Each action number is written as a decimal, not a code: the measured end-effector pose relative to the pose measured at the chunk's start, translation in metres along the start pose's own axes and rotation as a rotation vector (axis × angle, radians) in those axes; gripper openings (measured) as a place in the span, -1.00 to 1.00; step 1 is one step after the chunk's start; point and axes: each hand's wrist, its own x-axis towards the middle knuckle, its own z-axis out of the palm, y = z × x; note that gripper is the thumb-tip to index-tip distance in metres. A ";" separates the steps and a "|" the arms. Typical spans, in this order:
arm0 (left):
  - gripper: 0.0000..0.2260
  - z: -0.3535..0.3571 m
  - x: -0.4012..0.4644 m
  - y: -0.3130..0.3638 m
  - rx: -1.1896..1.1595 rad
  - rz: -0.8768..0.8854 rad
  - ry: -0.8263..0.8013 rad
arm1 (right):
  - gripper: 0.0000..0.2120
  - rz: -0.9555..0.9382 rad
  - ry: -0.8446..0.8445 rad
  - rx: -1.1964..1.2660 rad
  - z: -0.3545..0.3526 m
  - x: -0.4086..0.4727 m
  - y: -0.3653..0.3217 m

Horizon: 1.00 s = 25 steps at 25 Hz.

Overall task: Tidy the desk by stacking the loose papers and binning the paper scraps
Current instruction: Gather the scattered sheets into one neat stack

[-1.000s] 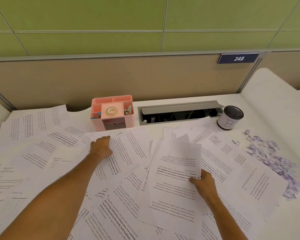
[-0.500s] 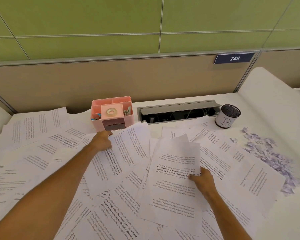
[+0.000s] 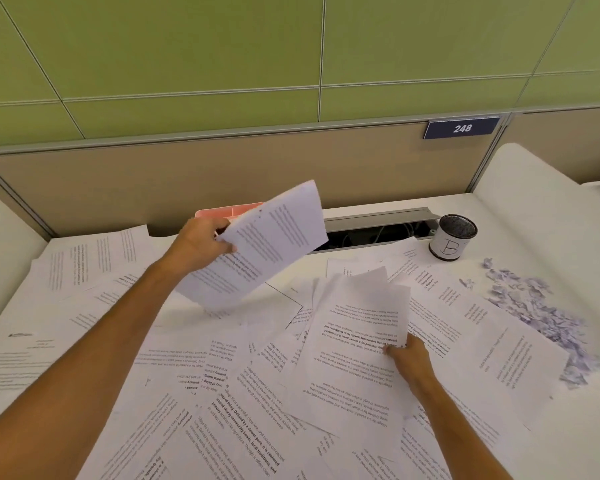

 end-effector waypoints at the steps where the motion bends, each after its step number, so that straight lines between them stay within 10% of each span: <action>1: -0.75 -0.006 -0.003 0.007 -0.053 0.032 0.022 | -0.72 -0.004 0.003 0.009 0.000 -0.001 -0.001; 13: -0.69 0.091 -0.038 -0.006 -0.900 -0.368 -0.219 | -0.85 -0.031 -0.086 0.365 0.009 -0.020 -0.007; 18: -0.71 0.180 -0.087 -0.025 -0.950 -0.581 -0.281 | -0.71 -0.062 -0.195 0.502 0.020 -0.028 -0.011; 25: -0.63 0.174 -0.086 -0.026 -0.937 -0.434 -0.244 | -0.74 -0.247 -0.281 0.375 0.013 -0.052 -0.051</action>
